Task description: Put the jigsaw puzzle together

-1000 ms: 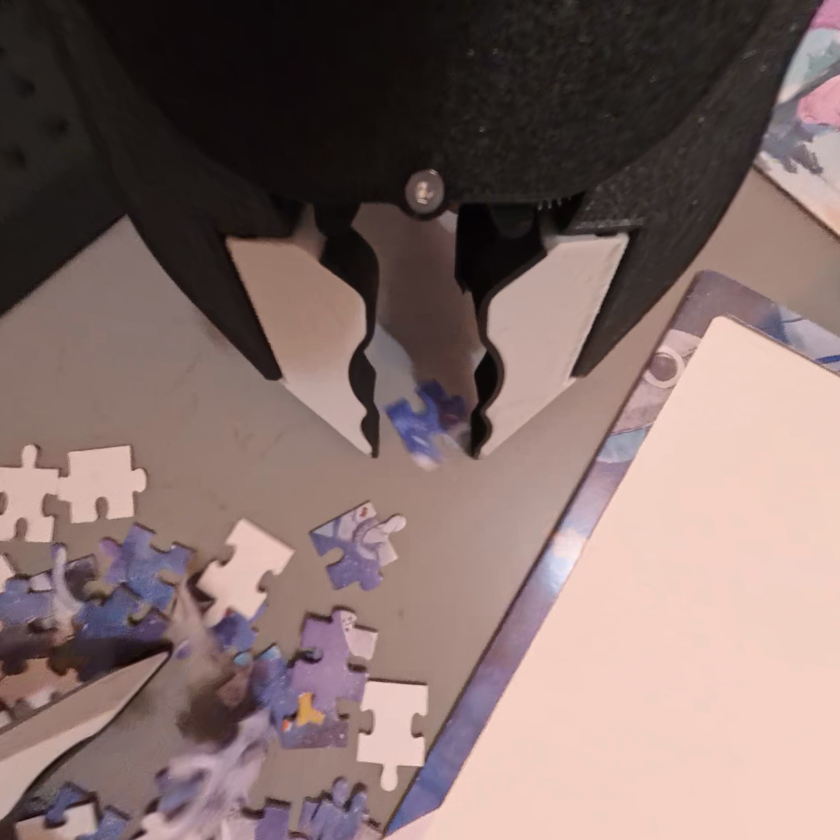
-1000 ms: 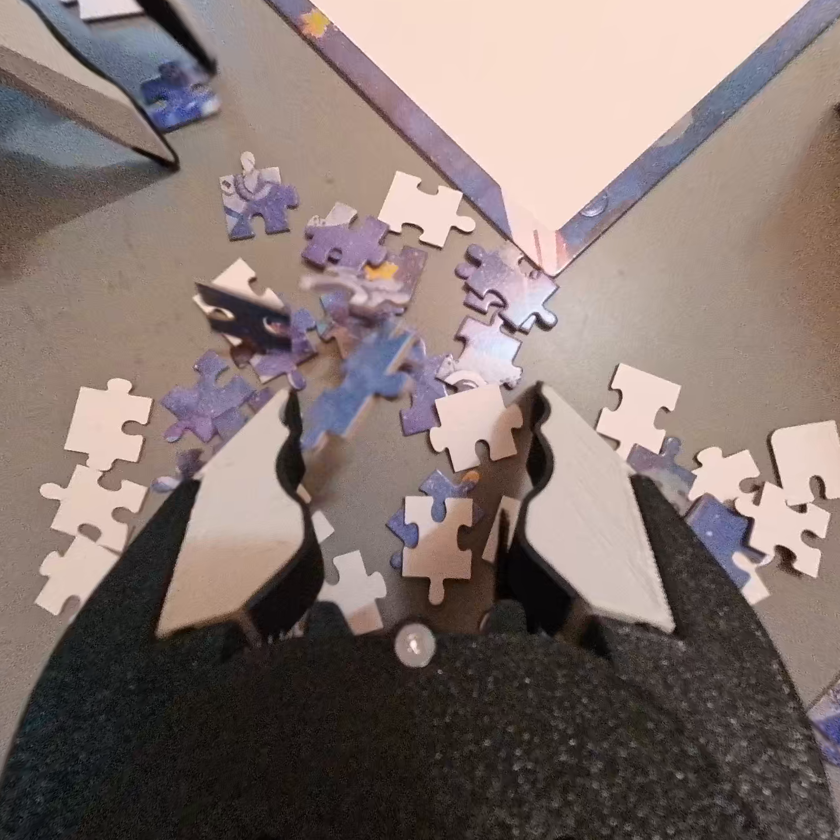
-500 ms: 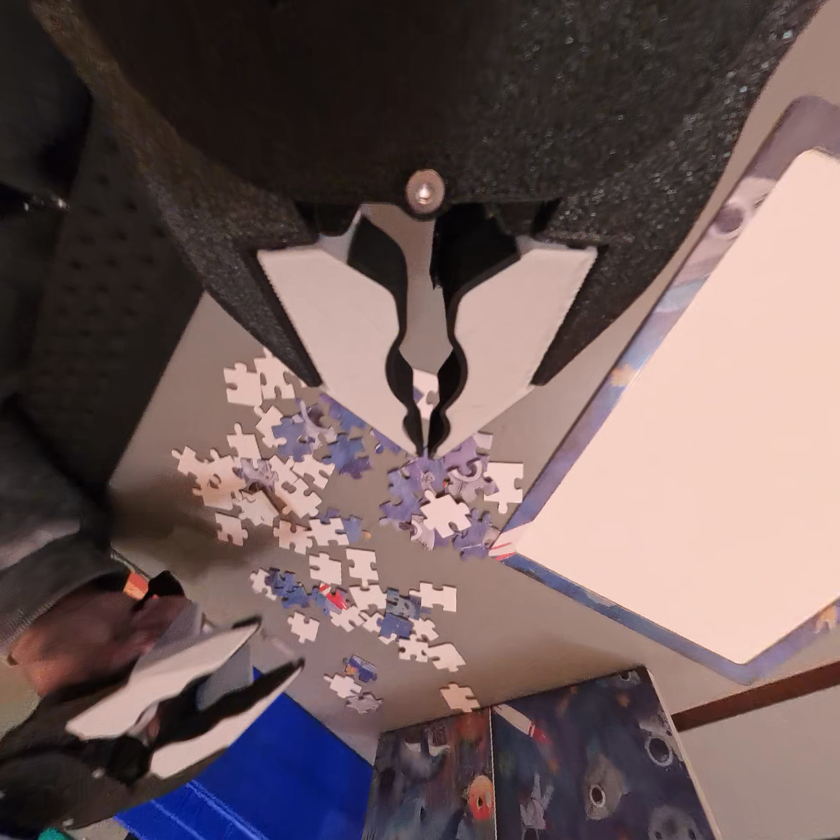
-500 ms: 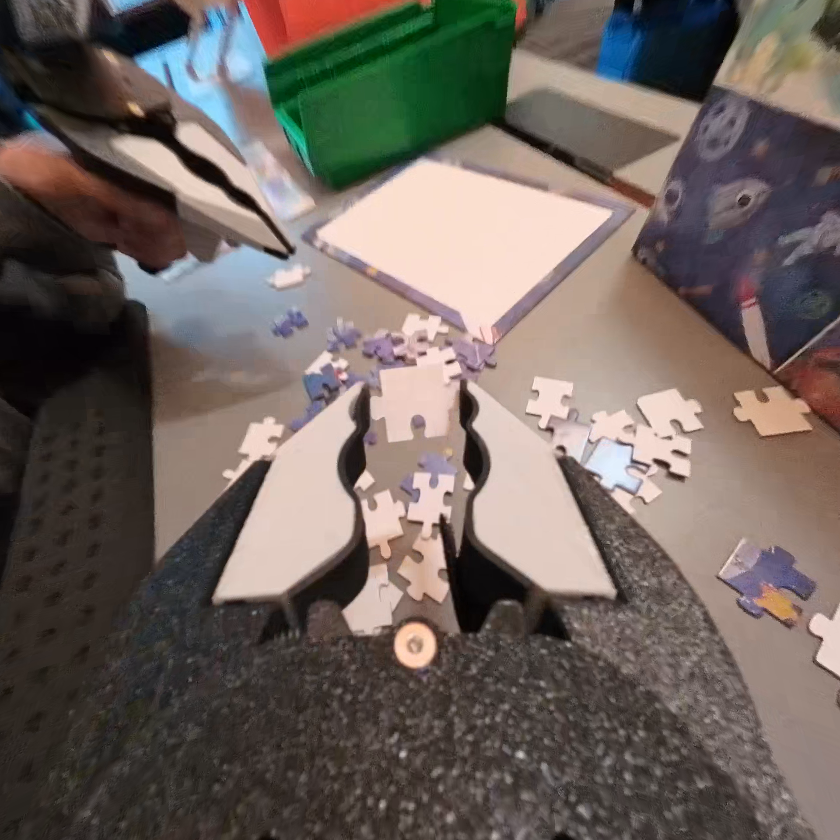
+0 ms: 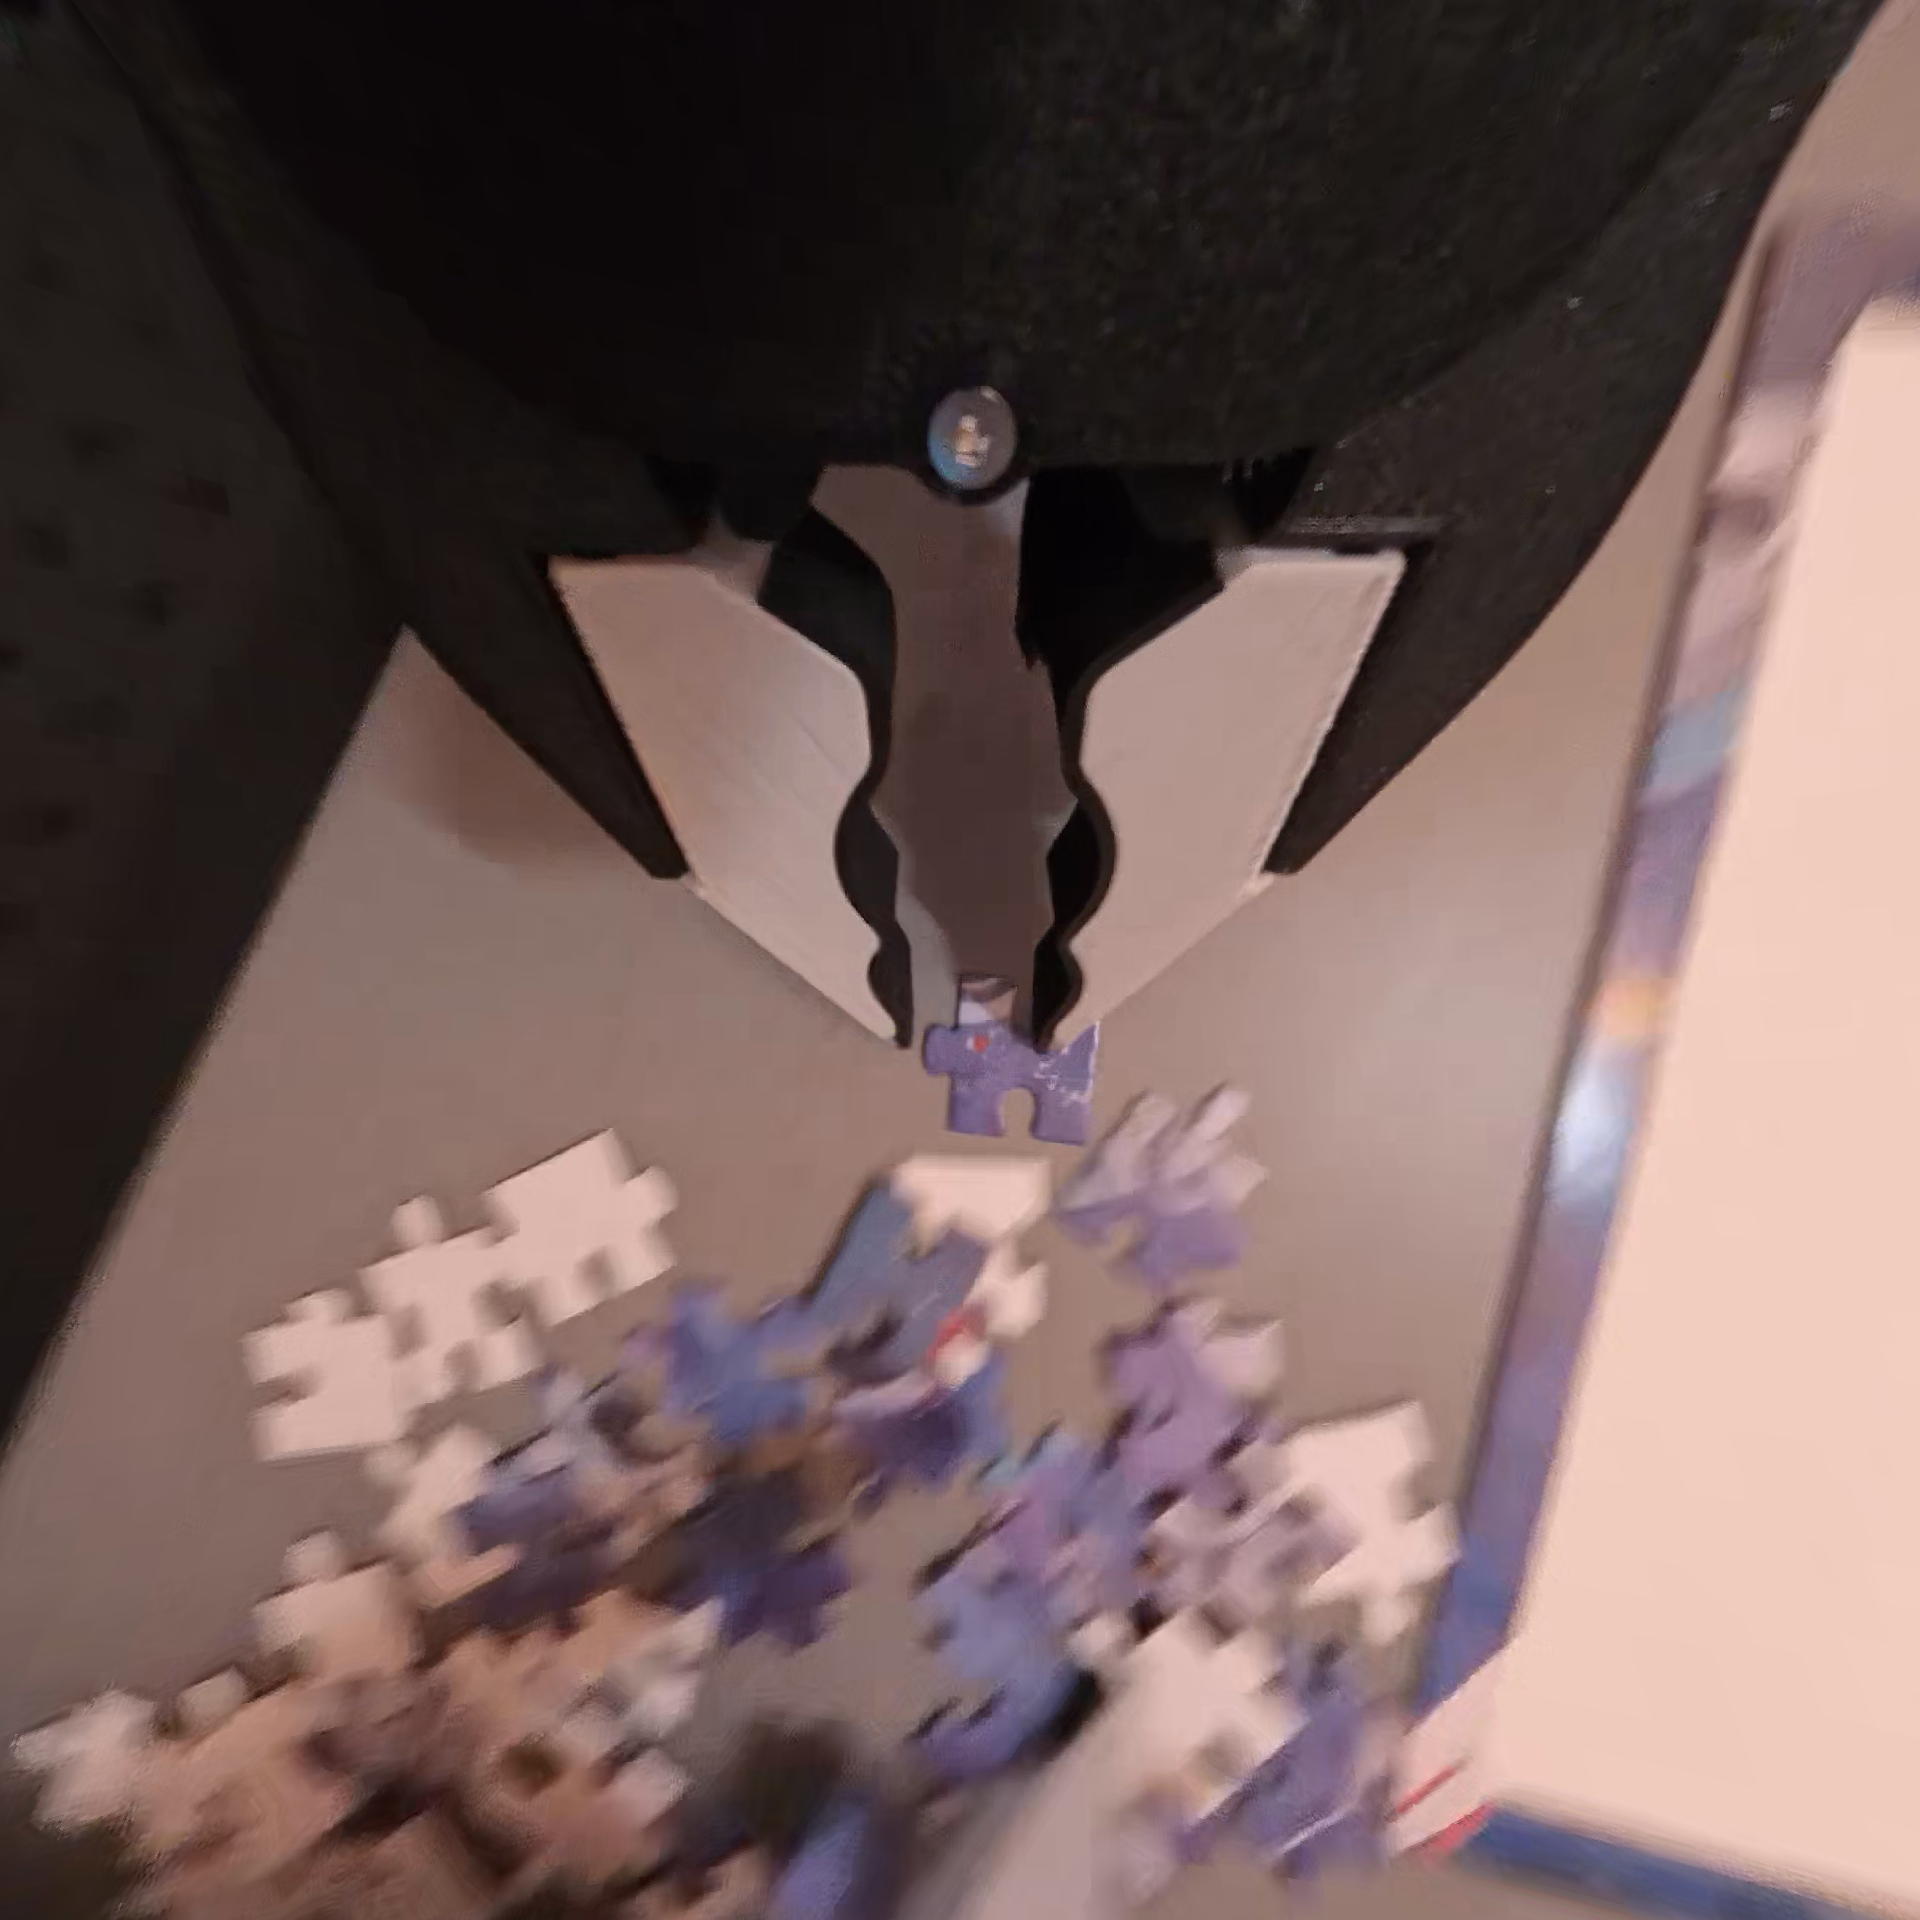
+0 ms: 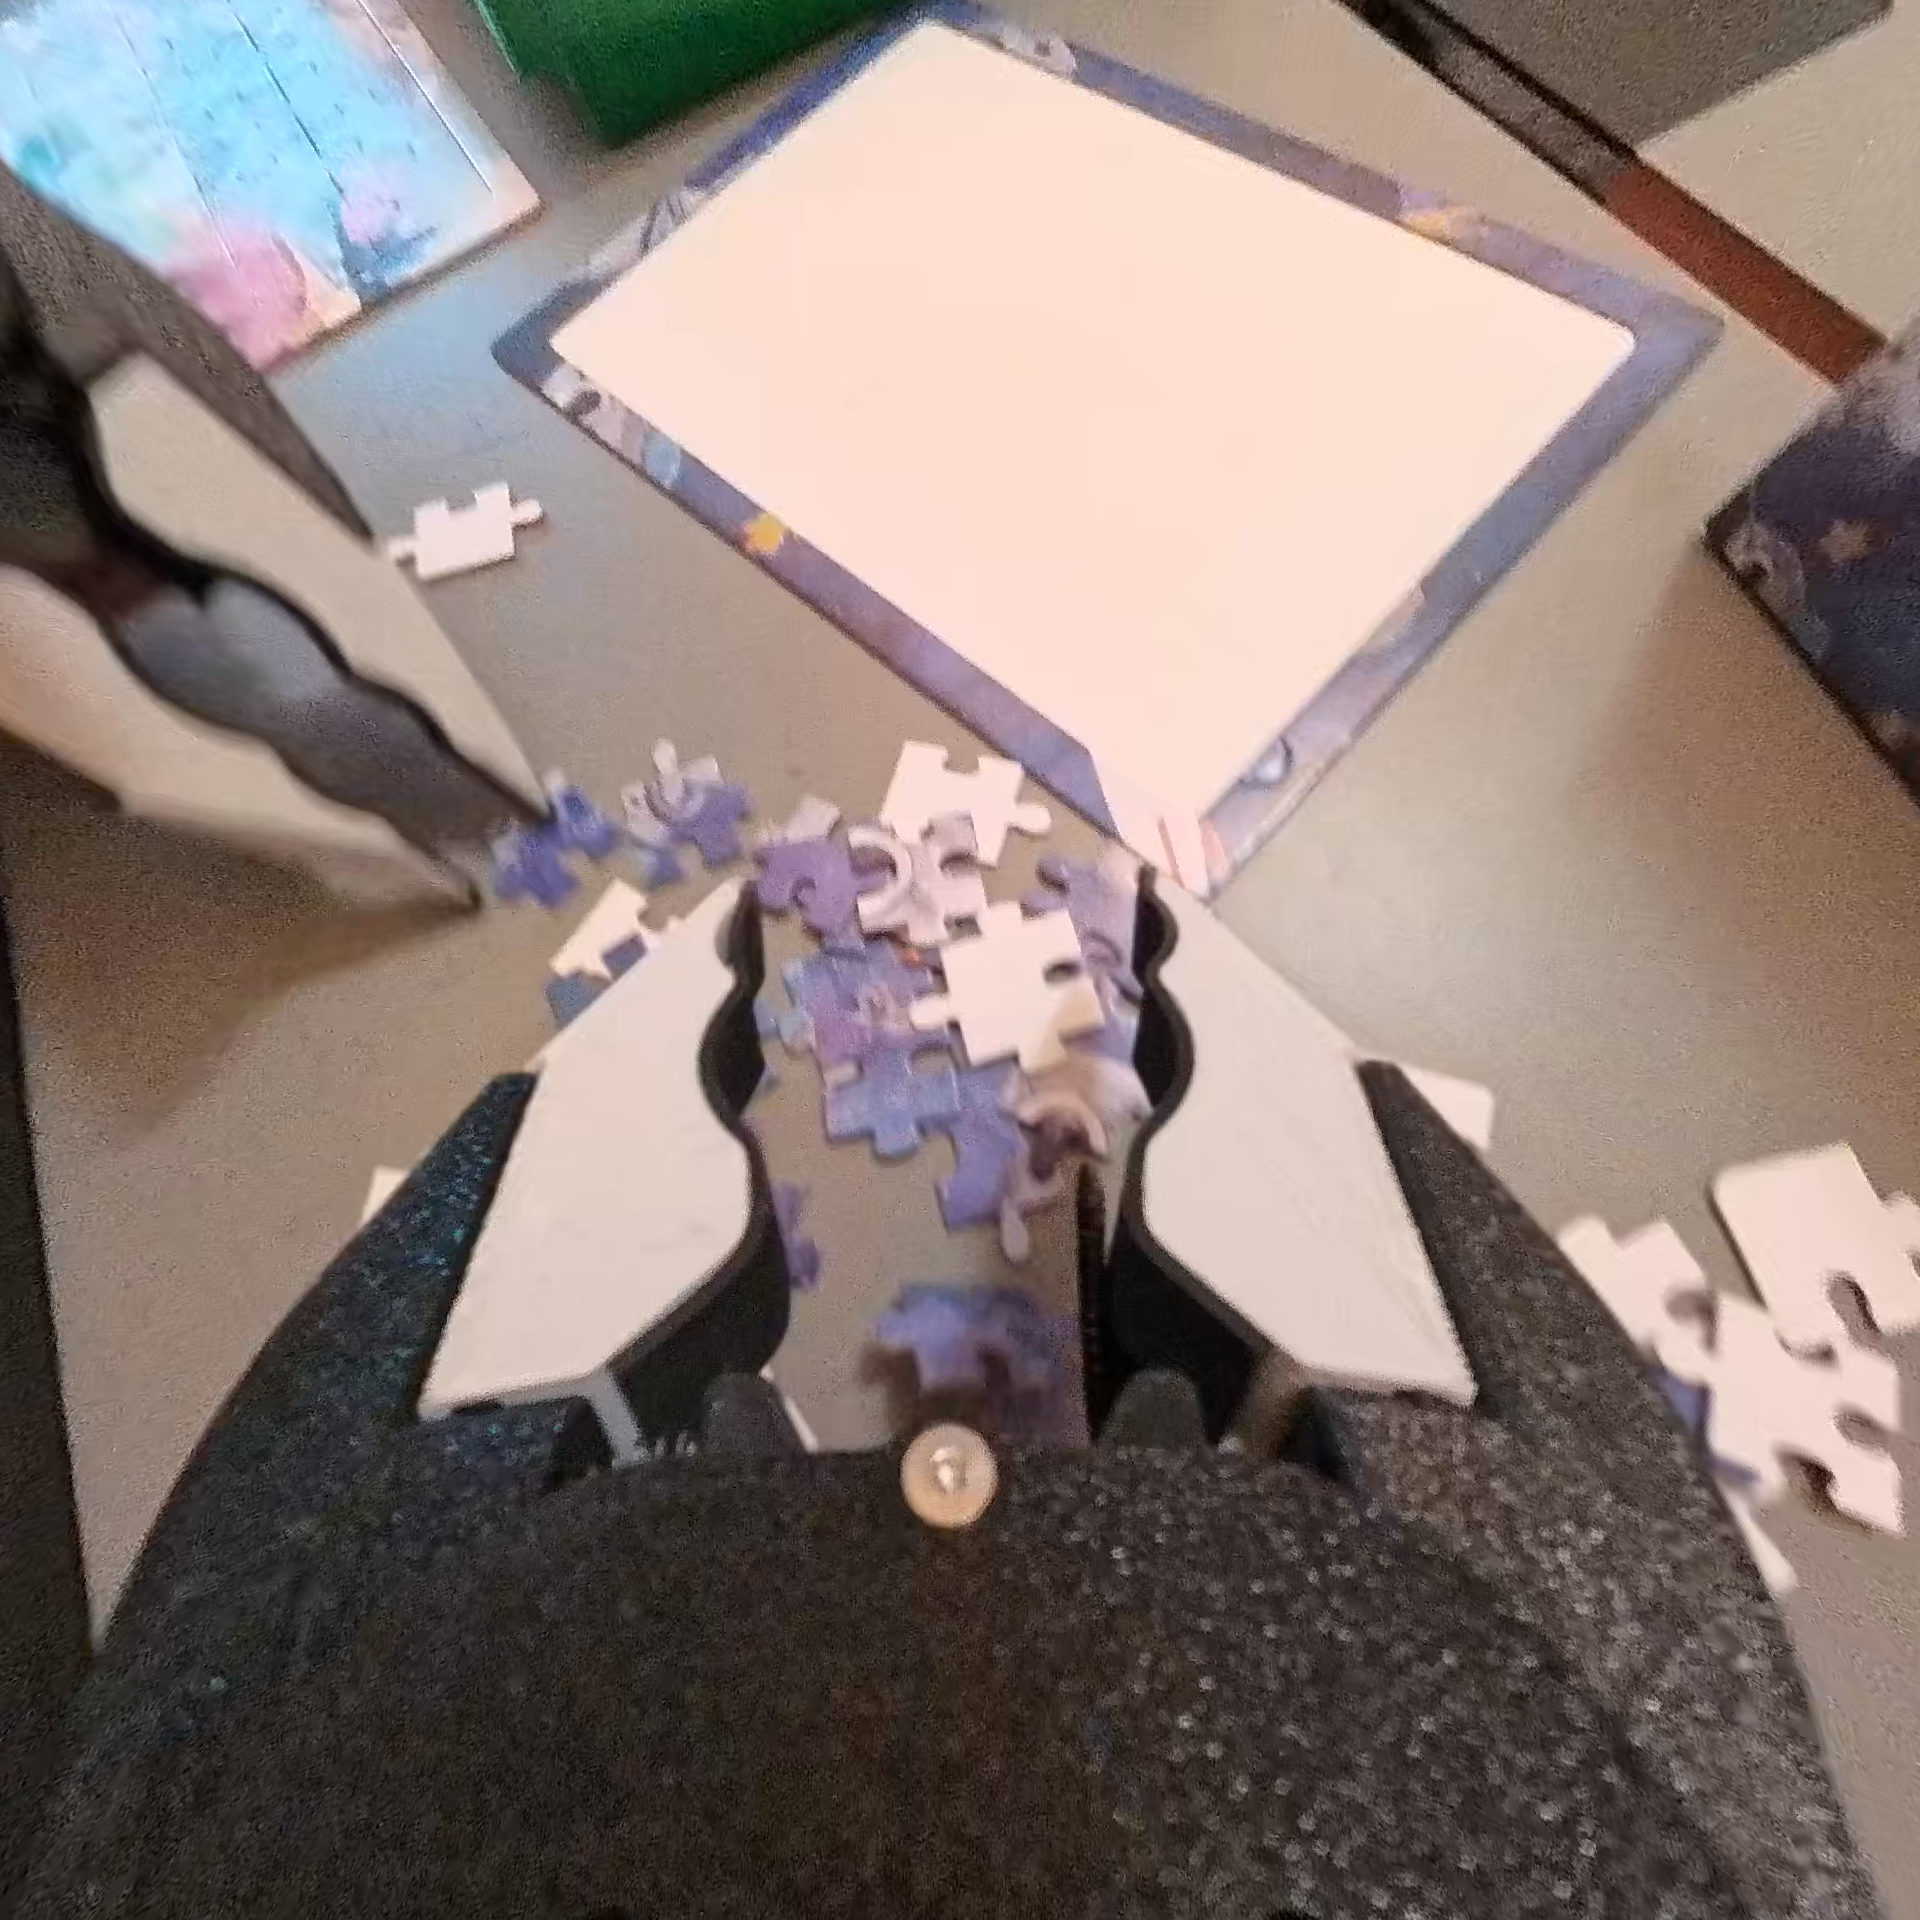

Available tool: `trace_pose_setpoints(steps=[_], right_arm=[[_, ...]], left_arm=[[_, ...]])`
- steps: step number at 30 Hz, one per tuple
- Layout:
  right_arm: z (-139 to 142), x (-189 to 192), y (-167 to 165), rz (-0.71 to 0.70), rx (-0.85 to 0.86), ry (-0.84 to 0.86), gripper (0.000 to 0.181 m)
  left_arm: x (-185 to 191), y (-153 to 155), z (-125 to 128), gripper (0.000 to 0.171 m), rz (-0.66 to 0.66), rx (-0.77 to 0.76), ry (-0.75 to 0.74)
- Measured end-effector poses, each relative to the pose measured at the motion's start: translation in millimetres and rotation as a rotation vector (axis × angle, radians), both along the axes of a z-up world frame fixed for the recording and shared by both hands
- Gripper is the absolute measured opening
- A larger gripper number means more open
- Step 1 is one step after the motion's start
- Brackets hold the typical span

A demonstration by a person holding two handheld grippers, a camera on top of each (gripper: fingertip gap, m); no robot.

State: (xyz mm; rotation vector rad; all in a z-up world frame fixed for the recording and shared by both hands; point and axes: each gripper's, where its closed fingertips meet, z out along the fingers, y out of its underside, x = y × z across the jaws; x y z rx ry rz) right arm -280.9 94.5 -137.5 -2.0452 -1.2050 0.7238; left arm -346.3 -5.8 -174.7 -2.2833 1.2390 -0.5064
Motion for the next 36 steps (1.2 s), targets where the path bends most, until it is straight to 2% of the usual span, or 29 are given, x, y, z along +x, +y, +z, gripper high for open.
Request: trace_pose_setpoints(steps=[2,4,6,7,8,11,13,14,17,18,19,20,22,23,25,27,29,30,31,33,34,36], right_arm=[[2.7,-27.8,0.4,0.020,-0.024,0.043,0.064],[-12.7,-40.5,-1.4,0.043,-0.040,-0.037,0.054],[-32.9,-34.3,3.0,0.028,0.021,-0.170,0.047],[-37.1,-31.2,1.1,0.039,0.043,-0.187,0.044],[-36.4,-27.2,-4.4,0.049,0.031,-0.168,0.032],[-37.5,6.2,-26.6,0.066,-0.145,-0.156,0.032],[-34.9,35.6,-44.7,0.106,-0.272,-0.165,0.035],[-30.4,45.6,-47.3,0.112,-0.292,-0.144,0.045],[-0.3,54.3,-39.4,0.108,-0.286,0.030,0.039],[6.1,57.1,-26.2,0.062,-0.249,0.061,0.039],[9.5,58.9,-8.7,-0.003,-0.194,0.087,0.042],[10.0,59.0,7.1,-0.062,-0.147,0.110,0.049],[2.7,46.5,20.8,-0.101,-0.139,0.132,0.055],[-3.8,35.4,22.2,-0.091,-0.152,0.123,0.055],[-18.3,16.8,28.8,-0.074,-0.133,0.046,0.065],[-33.1,6.0,28.9,-0.044,-0.082,-0.070,0.059],[-40.1,11.9,28.2,-0.052,0.035,-0.190,0.043],[-40.1,15.0,20.3,-0.029,0.062,-0.227,0.043],[-40.4,16.8,5.4,0.020,0.048,-0.243,0.041],[-39.0,22.9,-29.1,0.148,-0.013,-0.245,0.024],[-37.9,28.1,-48.7,0.216,-0.081,-0.235,0.006],[-24.2,33.2,-79.9,0.324,-0.207,-0.137,0.012]], left_arm=[[23.0,-5.9,1.0,0.025,-0.058,0.020,-0.040],[13.6,2.3,6.9,0.025,-0.012,0.060,-0.022],[-13.8,12.4,14.2,0.025,0.085,0.065,-0.014],[-35.7,18.8,14.0,0.025,0.147,0.079,0.030],[-59.6,24.0,11.6,0.028,0.204,0.100,0.095],[-119.0,22.3,-0.2,0.033,0.301,0.099,0.272],[-130.7,19.7,-1.8,0.034,0.314,0.097,0.294],[-126.7,18.5,-3.1,0.033,0.303,0.091,0.290],[-109.0,23.3,-3.4,0.028,0.280,0.107,0.292],[-96.9,22.7,-4.7,0.023,0.250,0.088,0.261],[-80.6,21.5,-5.7,0.007,0.216,0.070,0.221],[-65.7,23.9,-6.1,0.000,0.199,0.084,0.198],[-32.6,25.1,-5.9,0.000,0.123,0.113,0.175],[-13.4,21.5,-5.7,0.001,0.063,0.099,0.155],[24.2,4.4,-0.5,0.033,-0.077,0.031,0.099],[33.9,-2.0,12.8,0.034,-0.156,0.062,0.096],[16.6,18.0,29.6,0.034,-0.067,0.133,0.102],[0.6,28.8,35.0,0.034,0.009,0.138,0.103],[-20.0,41.5,38.3,0.033,0.095,0.154,0.115],[-64.9,59.0,37.7,0.021,0.253,0.175,0.159],[-83.4,62.1,34.6,0.018,0.304,0.172,0.179],[-103.2,62.3,27.5,0.016,0.349,0.165,0.186]])
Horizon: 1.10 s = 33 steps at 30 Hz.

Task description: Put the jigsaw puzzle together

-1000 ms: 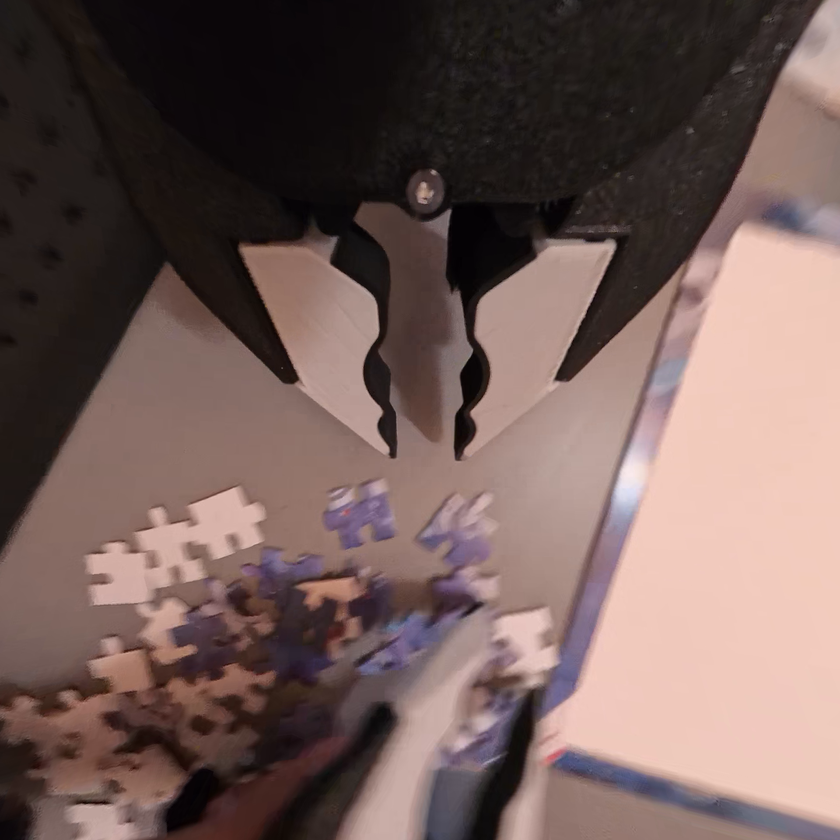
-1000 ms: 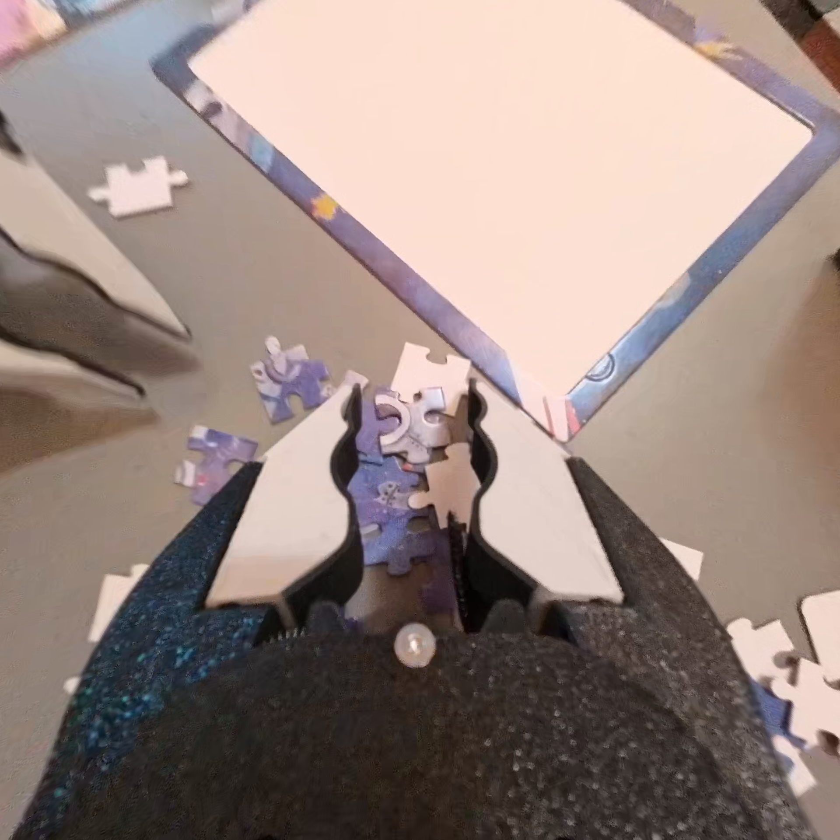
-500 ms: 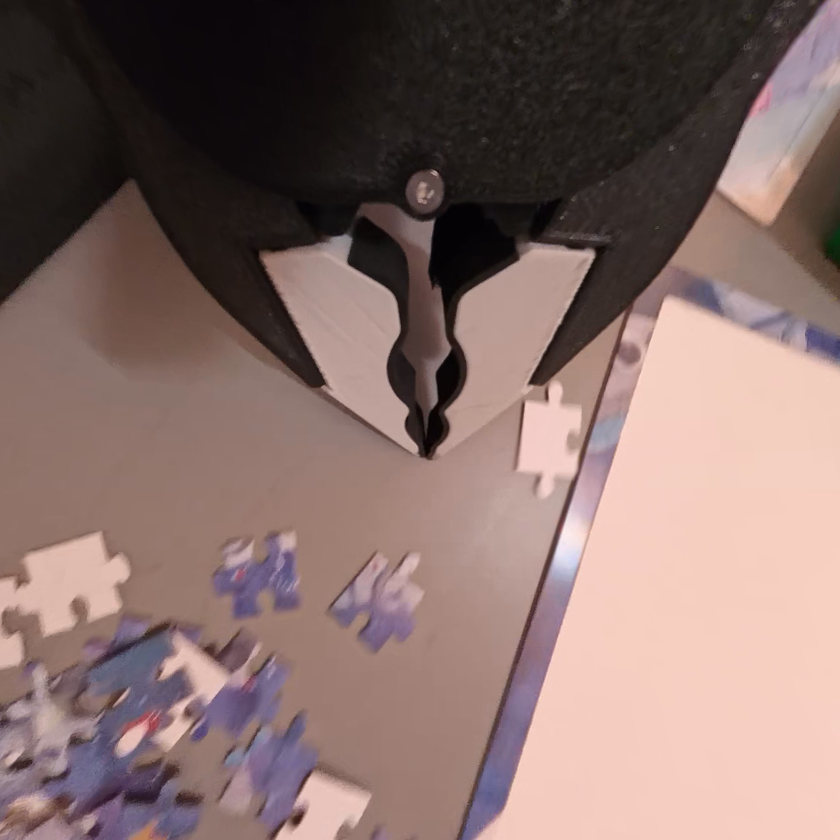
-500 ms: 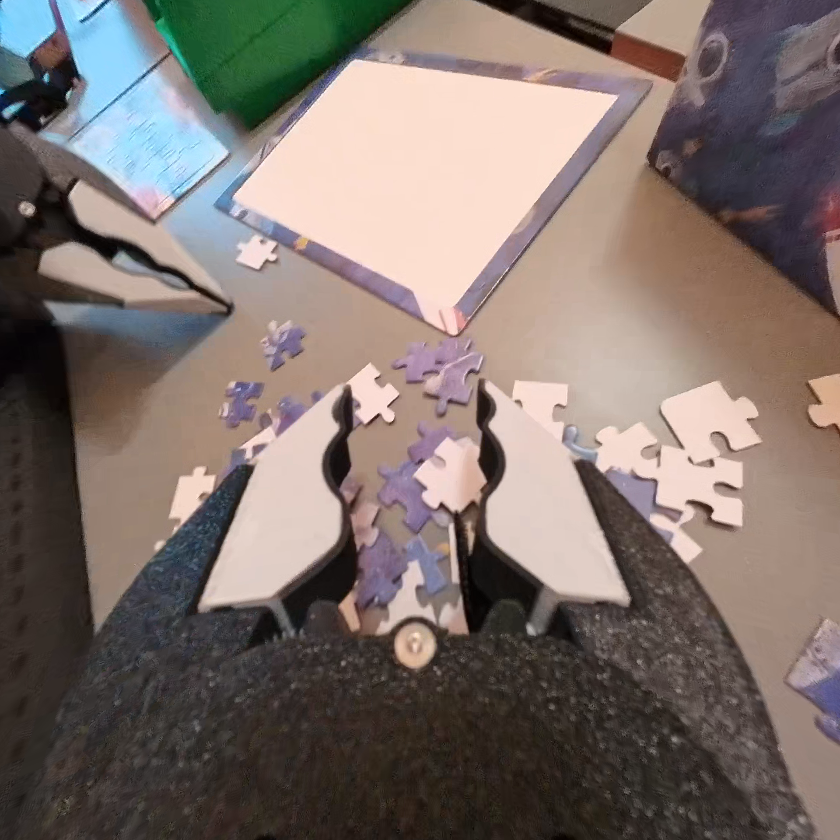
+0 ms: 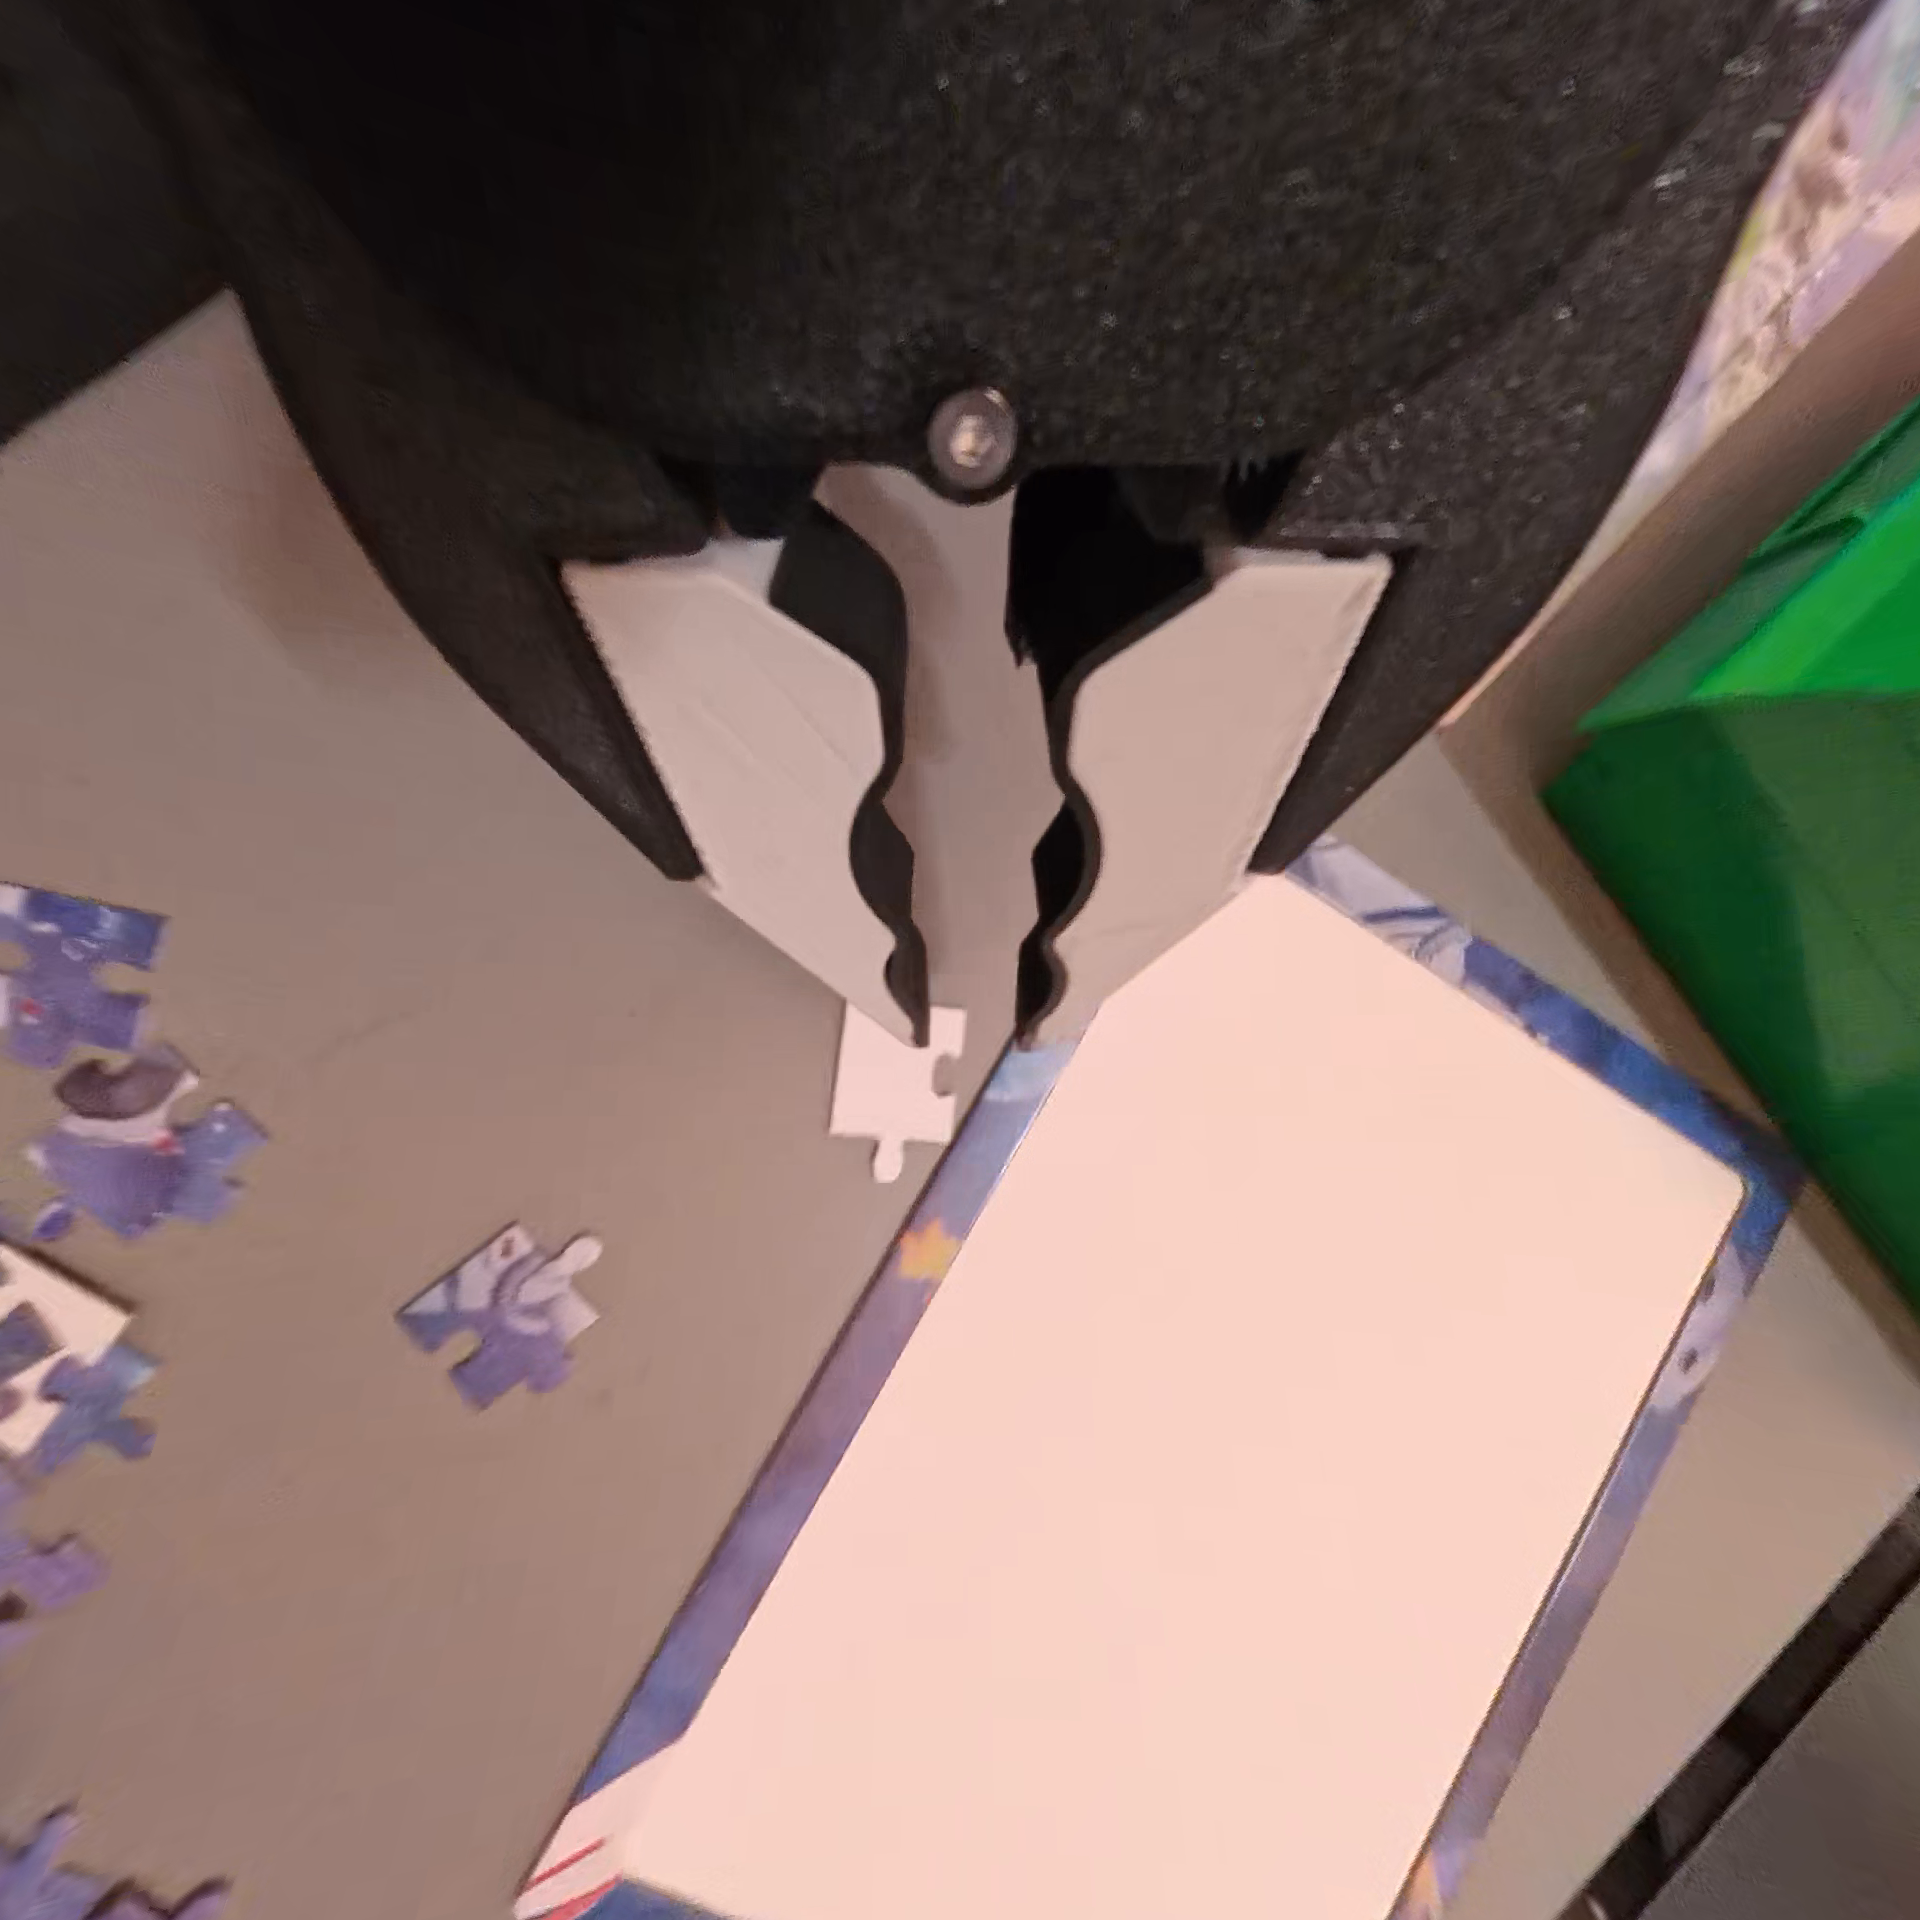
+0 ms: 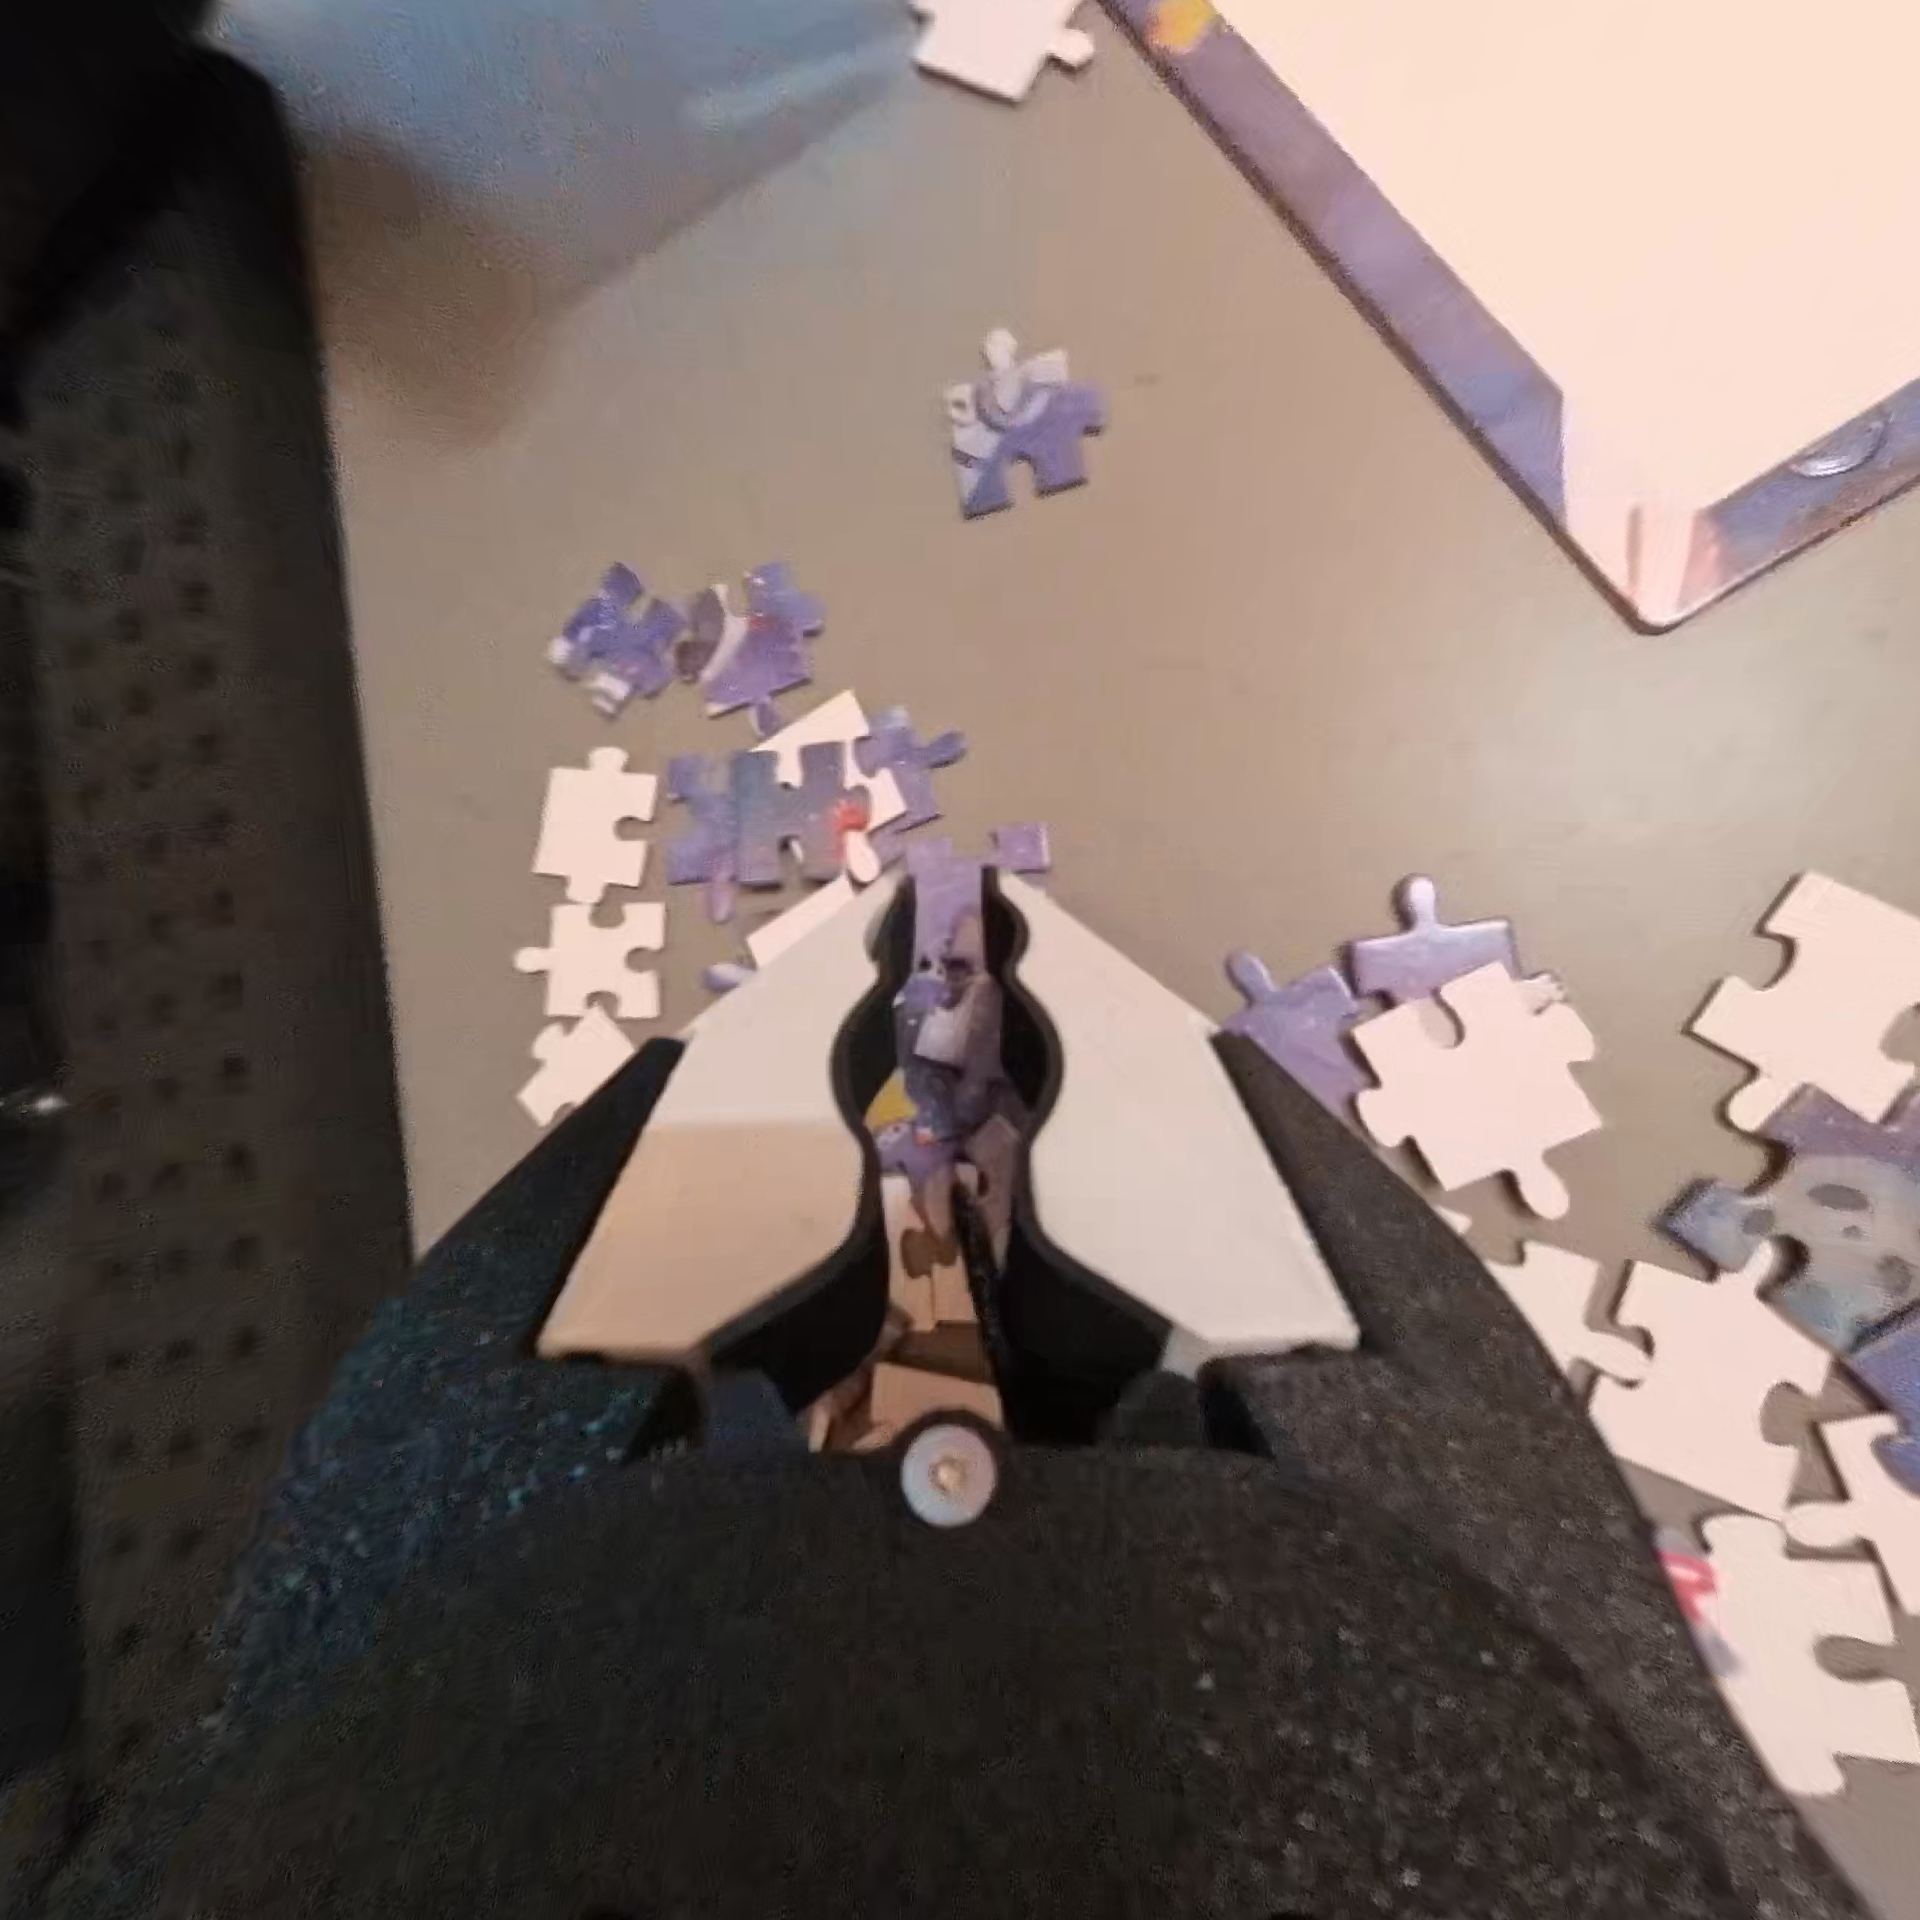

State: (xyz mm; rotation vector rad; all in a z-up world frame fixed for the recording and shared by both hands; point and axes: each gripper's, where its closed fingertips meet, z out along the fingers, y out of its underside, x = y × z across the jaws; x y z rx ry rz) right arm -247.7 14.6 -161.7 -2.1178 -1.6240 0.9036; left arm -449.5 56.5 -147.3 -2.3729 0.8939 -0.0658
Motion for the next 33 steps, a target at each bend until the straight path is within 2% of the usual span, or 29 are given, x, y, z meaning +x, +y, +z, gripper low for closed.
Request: trace_pose_setpoints(steps=[2,4,7,8,9,11,12,14,16,19,20,21,23,27,29,30,31,32,33], right_arm=[[14.0,7.6,10.5,-0.034,0.033,0.045,0.012],[23.7,18.1,37.0,-0.121,0.112,0.067,0.012],[24.6,46.3,88.4,-0.341,0.210,0.061,0.012],[21.4,59.3,108.1,-0.437,0.254,0.040,0.015],[18.3,75.6,128.6,-0.534,0.312,0.009,0.019],[13.4,102.3,157.2,-0.667,0.404,-0.036,0.023],[12.8,108.3,166.0,-0.702,0.420,-0.029,0.025],[14.1,107.5,179.0,-0.752,0.393,0.024,0.039],[20.4,95.4,190.4,-0.748,0.394,0.100,0.048],[5.3,96.1,213.0,-0.761,0.459,-0.021,0.073],[-2.7,100.1,219.0,-0.778,0.466,-0.086,0.074],[-10.1,99.2,221.0,-0.768,0.445,-0.120,0.075],[-10.9,91.0,224.1,-0.764,0.384,-0.074,0.069],[-15.6,94.9,213.9,-0.747,0.261,-0.046,0.062],[-13.6,90.9,184.3,-0.628,0.163,-0.049,0.043],[-10.7,81.4,155.4,-0.524,0.046,-0.021,0.036],[-5.5,69.2,117.7,-0.389,-0.109,0.024,0.043],[3.2,61.3,85.1,-0.277,-0.224,0.069,0.057],[7.7,62.0,72.3,-0.254,-0.221,0.085,0.058]], left_arm=[[-0.3,-0.2,-4.6,0.016,0.008,-0.003,-0.045],[9.1,0.6,-9.9,0.016,0.000,-0.017,-0.099],[27.2,-6.0,-28.7,0.016,-0.022,-0.094,-0.120],[38.2,-6.2,-28.1,0.013,-0.027,-0.082,-0.152],[59.3,-15.5,-27.5,0.019,-0.070,-0.128,-0.225],[104.1,-42.5,-24.8,0.022,-0.218,-0.223,-0.321],[119.7,-50.1,-24.5,0.024,-0.278,-0.220,-0.310],[145.1,-67.4,-20.8,0.032,-0.396,-0.233,-0.290],[157.9,-73.1,-6.1,0.032,-0.466,-0.193,-0.307],[157.0,-58.8,14.1,0.032,-0.452,-0.149,-0.308],[152.9,-48.4,16.7,0.031,-0.425,-0.131,-0.279],[149.2,-38.0,18.1,0.032,-0.401,-0.113,-0.247],[149.5,-19.4,22.8,0.031,-0.364,-0.083,-0.224],[171.1,13.4,34.2,0.031,-0.283,-0.025,-0.334],[179.8,25.5,38.9,0.031,-0.225,-0.011,-0.444],[182.4,28.4,40.6,0.031,-0.202,-0.010,-0.500],[182.8,28.5,40.0,0.031,-0.186,-0.016,-0.541],[181.2,26.7,36.9,0.031,-0.178,-0.025,-0.554],[177.3,24.2,31.8,0.031,-0.178,-0.022,-0.540]])
